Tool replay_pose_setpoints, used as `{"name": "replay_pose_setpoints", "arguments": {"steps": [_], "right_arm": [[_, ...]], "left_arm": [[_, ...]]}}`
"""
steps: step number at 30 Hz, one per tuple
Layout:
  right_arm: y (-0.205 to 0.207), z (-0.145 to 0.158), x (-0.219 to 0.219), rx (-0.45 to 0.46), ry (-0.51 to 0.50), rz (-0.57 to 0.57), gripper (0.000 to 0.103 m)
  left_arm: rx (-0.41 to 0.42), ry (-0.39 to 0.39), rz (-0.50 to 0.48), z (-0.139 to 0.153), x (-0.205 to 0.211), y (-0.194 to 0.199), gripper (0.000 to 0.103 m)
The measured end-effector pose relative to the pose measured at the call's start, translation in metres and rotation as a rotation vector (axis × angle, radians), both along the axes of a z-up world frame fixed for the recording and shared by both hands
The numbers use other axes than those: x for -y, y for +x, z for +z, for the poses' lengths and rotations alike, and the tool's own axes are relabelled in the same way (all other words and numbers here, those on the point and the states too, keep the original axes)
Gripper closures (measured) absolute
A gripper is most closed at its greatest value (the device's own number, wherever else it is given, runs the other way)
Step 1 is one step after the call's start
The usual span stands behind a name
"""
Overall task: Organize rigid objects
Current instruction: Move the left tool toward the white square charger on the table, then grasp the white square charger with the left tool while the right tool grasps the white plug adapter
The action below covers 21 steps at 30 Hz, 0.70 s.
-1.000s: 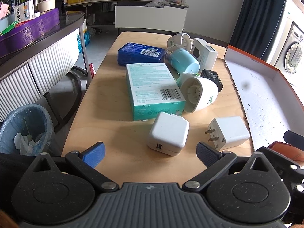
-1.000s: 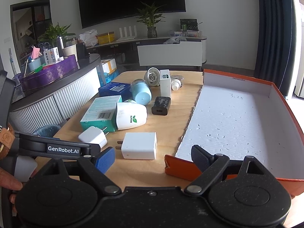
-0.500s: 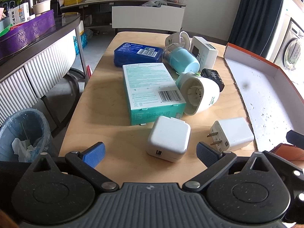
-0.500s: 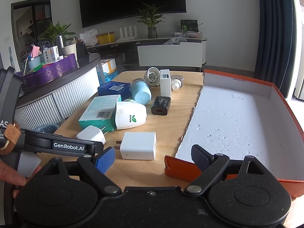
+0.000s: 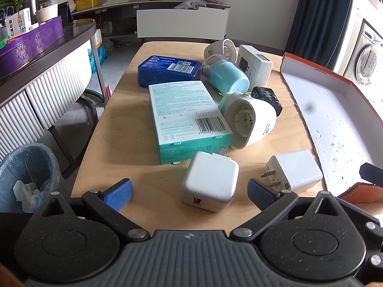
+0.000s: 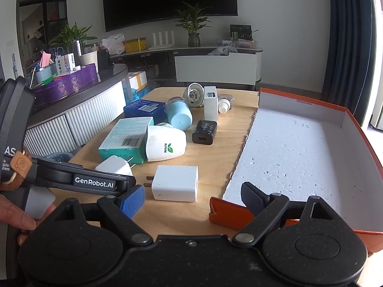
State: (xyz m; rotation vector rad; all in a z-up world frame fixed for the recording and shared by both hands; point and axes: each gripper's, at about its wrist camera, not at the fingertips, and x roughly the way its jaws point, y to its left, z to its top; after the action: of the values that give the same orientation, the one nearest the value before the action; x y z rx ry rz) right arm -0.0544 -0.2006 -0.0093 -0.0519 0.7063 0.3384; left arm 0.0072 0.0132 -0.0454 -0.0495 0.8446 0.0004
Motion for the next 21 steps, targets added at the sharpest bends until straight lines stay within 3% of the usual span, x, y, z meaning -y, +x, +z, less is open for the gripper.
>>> {"name": "replay_pose_setpoints", "arguments": {"steps": [5,7,9,10,12,21], "right_arm": [[0.004,-0.002,-0.002,-0.009,0.004,0.005,0.001],[0.006,-0.004,-0.003,-0.011,-0.004,0.004,0.001],[0.008,-0.006,-0.003,-0.019,0.015,0.010,0.001],[0.010,-0.007,-0.003,-0.018,0.012,0.011,0.001],[0.013,-0.009,-0.005,-0.016,0.011,0.013,0.001],[0.031,-0.021,-0.019,-0.034,0.005,0.053,0.001]], "left_arm": [[0.024,0.013,-0.024,-0.002,0.004,0.004,0.000],[0.046,0.027,-0.040,-0.004,0.006,0.002,0.005],[0.069,0.043,-0.046,-0.003,0.006,0.000,0.024],[0.078,0.039,-0.046,-0.002,0.005,-0.001,0.029],[0.088,0.007,-0.046,0.001,0.001,-0.004,0.058],[0.148,-0.047,0.013,0.011,-0.014,-0.021,0.061]]}}
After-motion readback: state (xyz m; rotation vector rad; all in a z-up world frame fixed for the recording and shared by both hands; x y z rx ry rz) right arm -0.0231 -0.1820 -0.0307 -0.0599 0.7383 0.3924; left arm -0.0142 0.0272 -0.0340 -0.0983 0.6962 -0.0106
